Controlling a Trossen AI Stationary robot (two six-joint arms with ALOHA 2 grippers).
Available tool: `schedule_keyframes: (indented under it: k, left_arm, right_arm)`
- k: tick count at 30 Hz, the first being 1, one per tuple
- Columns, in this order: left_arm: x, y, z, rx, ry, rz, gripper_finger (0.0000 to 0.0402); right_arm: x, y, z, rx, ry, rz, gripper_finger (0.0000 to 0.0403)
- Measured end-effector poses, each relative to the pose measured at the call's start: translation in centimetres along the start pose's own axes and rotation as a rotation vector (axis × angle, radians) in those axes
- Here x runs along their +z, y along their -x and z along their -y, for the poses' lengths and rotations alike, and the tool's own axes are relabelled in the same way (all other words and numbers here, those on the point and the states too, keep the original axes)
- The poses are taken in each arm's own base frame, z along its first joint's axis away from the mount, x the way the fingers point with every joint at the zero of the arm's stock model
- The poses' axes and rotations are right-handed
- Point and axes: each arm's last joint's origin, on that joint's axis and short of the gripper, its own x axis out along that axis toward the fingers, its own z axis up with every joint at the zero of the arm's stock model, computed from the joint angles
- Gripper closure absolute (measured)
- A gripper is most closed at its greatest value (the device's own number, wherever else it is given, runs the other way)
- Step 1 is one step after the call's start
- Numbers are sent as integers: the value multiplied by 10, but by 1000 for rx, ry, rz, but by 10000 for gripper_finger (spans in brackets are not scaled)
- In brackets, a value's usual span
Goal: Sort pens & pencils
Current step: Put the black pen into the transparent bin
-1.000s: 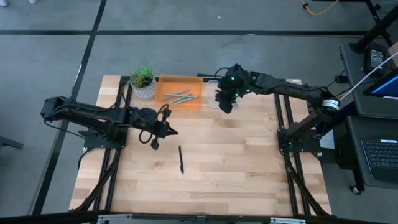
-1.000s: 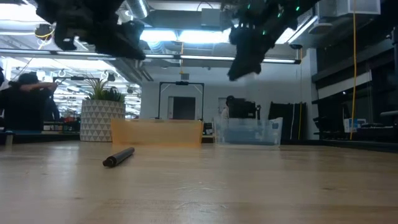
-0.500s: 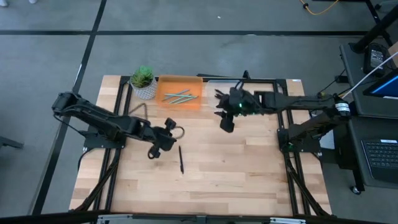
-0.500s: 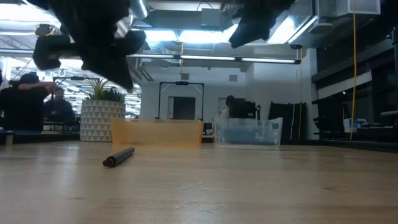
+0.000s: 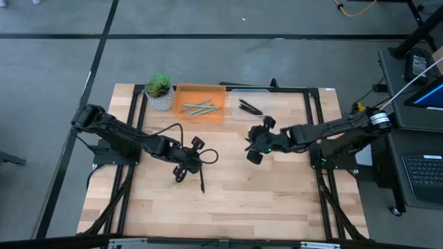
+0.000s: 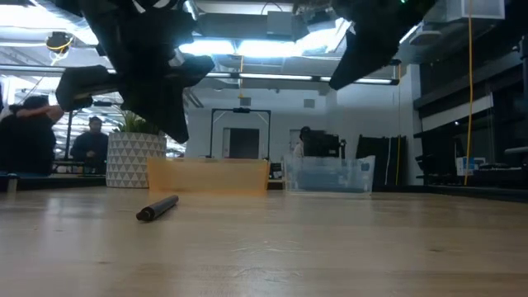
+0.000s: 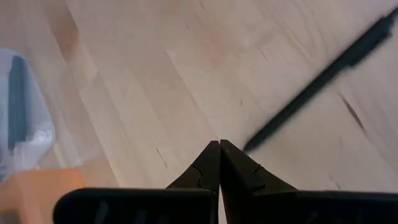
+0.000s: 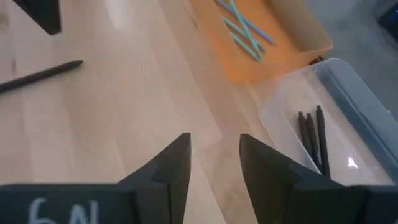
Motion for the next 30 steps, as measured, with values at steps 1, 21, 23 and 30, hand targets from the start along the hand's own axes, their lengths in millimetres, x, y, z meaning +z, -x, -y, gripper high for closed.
schedule_keyframes:
  k: [1, 21, 23, 30]
  left_arm:
    - [1, 0, 0, 3, 4, 9, 401]
    - [-4, 0, -1, 88, 51, -70, 316]
    - [-3, 0, -2, 86, 48, -62, 300]
    - [-2, -9, 7, -42, -91, -52, 291]
  right_arm:
    - [-3, -1, -1, -11, 1, 1, 264]
    - [-9, -1, -11, 6, -11, 54, 264]
    - [-9, -1, -11, 8, -13, 57, 264]
    - [-8, -1, -12, 9, -14, 59, 264]
